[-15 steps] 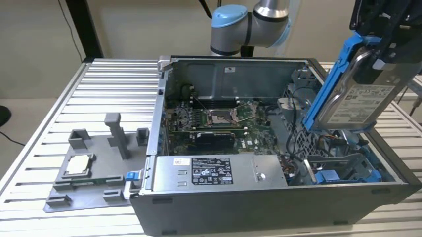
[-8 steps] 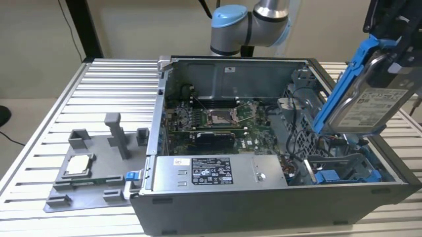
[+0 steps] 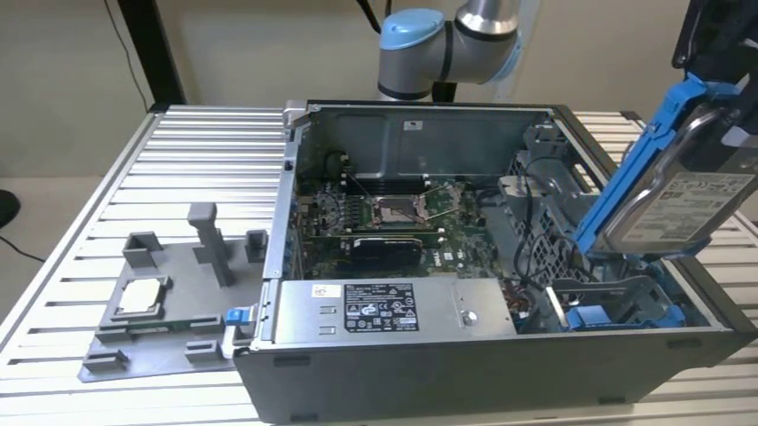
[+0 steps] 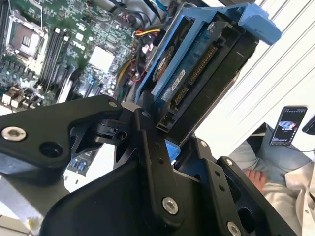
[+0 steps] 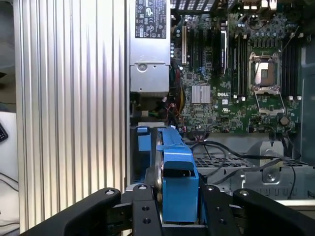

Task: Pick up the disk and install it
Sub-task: 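Insert the disk into the insertion slot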

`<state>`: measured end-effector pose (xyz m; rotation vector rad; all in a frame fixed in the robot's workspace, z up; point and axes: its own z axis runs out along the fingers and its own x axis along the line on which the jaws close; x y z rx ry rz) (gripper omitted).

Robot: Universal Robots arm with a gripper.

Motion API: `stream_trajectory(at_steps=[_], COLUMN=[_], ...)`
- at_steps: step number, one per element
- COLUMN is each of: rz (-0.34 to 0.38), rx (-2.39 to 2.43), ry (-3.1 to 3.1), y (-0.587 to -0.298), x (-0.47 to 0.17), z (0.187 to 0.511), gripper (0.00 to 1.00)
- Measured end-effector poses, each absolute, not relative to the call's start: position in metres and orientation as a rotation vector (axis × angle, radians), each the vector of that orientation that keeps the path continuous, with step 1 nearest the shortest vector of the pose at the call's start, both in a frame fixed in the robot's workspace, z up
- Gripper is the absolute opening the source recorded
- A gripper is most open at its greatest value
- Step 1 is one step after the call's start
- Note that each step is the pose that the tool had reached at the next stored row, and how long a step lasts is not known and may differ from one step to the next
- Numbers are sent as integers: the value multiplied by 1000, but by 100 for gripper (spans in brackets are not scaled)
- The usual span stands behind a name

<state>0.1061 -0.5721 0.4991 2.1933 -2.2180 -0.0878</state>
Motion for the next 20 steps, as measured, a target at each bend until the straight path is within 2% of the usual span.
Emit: stream_trajectory(at_steps=[20], rz=[-87], rx=[2257], ry=[-2151], y=[-582], x=[106], z=[497], gripper=[0])
